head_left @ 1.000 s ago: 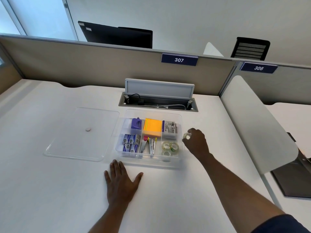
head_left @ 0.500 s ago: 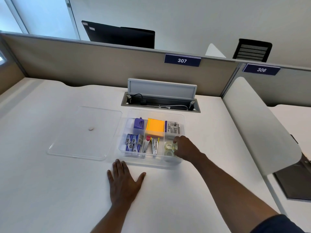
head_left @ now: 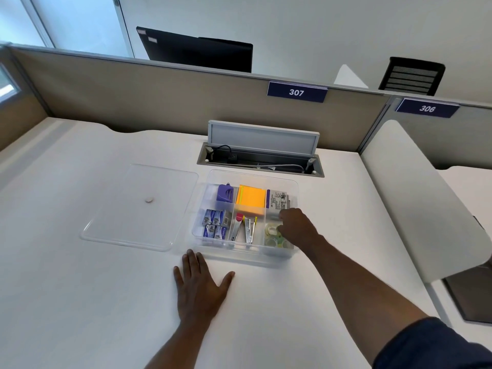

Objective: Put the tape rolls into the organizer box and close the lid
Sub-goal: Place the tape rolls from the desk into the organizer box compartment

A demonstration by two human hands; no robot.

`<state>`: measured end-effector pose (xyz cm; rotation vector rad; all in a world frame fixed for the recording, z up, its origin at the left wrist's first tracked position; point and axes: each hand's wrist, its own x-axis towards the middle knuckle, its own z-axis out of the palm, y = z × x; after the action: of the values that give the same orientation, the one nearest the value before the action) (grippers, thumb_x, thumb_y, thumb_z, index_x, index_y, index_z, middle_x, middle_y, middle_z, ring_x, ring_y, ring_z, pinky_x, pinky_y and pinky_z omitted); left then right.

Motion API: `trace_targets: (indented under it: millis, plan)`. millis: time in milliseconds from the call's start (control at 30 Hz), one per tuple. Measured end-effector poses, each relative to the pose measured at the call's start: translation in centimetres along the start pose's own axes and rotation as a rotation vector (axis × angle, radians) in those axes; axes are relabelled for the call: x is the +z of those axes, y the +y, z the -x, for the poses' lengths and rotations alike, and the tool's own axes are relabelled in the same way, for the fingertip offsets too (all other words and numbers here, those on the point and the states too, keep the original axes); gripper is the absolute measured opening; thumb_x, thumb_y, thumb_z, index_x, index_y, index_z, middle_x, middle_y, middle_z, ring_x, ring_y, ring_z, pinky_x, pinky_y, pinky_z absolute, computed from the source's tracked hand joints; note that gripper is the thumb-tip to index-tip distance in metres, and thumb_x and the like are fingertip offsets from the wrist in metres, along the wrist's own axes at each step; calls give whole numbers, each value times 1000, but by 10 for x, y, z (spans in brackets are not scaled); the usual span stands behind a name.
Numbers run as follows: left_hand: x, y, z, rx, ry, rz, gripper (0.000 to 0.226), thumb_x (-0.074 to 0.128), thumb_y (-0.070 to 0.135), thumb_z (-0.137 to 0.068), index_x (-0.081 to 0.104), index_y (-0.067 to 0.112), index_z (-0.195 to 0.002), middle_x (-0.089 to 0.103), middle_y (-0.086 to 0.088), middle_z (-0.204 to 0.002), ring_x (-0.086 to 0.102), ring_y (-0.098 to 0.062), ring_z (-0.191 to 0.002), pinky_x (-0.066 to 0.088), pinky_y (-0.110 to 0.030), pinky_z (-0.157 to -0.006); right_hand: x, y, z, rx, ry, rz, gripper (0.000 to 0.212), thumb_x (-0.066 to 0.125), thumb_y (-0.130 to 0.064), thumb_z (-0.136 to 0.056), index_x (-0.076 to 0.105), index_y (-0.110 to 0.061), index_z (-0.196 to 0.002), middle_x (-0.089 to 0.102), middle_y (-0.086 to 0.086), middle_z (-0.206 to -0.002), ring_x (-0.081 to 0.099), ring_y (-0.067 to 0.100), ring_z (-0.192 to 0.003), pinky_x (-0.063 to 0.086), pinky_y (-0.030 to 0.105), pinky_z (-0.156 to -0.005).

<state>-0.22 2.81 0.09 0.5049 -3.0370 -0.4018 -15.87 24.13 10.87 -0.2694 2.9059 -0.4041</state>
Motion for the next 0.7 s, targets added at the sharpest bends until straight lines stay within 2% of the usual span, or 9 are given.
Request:
trace_targets:
  millis: [133,267,467,700]
  plan:
    - [0,0,0,0,4,1,104,27,80,-78,31,-1,-143,26,-21,-153,20,-32,-143,16,-53,-115,10,1,-4,-52,-22,110,24,56,-17,-84,64,-7,-105,64,14,-116,61,31,-107,53,38,-88]
    - [0,0,0,-4,4,1,104,28,80,-78,31,-1,-143,26,-21,-153,20,-32,-143,16,-53,-115,20,2,-2,-133,-56,274,26,52,-12,-81,66,-12,-103,69,12,-107,63,32,-100,55,40,-85]
    - [0,1,0,-8,-2,-6,104,26,81,-78,29,0,-144,24,-20,-154,19,-31,-143,14,-52,-116,26,2,-6,-219,15,437,29,43,-10,-88,64,-8,-107,67,12,-107,60,33,-98,51,41,-82]
    - [0,1,0,-6,1,-3,104,25,81,-78,29,1,-144,25,-20,-154,20,-32,-143,15,-53,-116,30,0,-8,-222,25,429,28,45,-9,-85,64,-10,-106,64,10,-106,57,31,-100,49,40,-82]
